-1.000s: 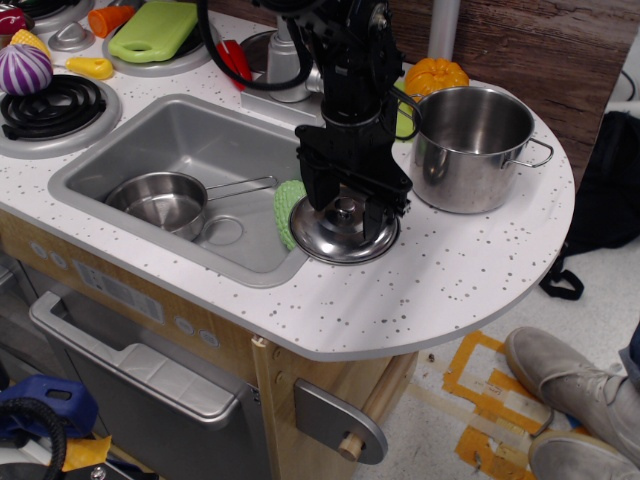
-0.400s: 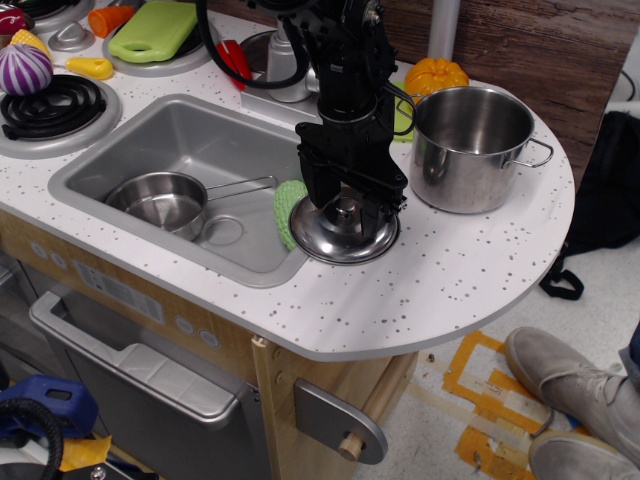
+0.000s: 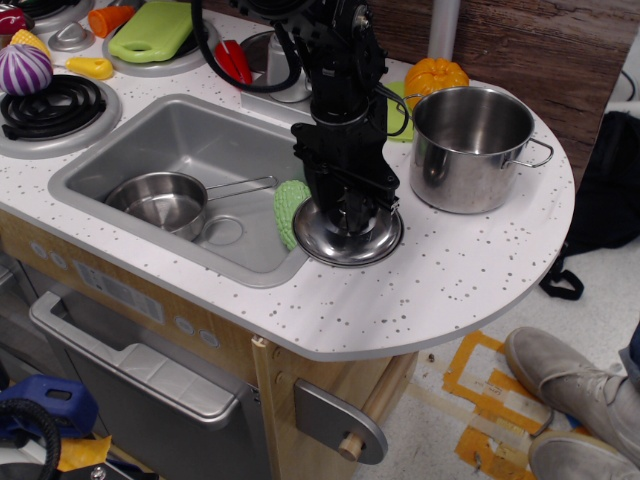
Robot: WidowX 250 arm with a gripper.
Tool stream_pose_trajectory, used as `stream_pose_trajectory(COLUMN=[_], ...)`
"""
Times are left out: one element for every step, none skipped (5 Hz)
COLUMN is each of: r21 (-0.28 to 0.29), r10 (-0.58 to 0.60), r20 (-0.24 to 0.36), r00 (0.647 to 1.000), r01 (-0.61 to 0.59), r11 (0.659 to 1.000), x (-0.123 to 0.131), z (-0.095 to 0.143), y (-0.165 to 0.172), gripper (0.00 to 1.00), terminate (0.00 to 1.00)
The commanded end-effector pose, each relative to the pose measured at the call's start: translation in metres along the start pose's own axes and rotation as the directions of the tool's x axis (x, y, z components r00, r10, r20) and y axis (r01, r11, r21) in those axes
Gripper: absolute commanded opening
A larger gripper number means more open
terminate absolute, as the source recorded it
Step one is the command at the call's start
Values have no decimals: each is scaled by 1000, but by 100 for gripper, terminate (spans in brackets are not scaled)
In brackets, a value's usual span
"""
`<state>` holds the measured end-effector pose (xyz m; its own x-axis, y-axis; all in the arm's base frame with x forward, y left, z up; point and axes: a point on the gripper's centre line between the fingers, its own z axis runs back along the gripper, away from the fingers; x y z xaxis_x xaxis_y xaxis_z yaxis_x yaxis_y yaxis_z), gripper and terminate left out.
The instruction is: Put lid on pot or pan
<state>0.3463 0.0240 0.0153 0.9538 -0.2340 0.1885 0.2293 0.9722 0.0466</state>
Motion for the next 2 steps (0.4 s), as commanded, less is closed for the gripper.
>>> stream_pose_trajectory(r21=[18,16], r10=[6,12], r20=[31,34], r00=[999,999], r01=[-7,-13], r11=[1000,1000], x=[9,11], z=[12,15], y=[9,6], gripper=[100,0], terminate=[0,0])
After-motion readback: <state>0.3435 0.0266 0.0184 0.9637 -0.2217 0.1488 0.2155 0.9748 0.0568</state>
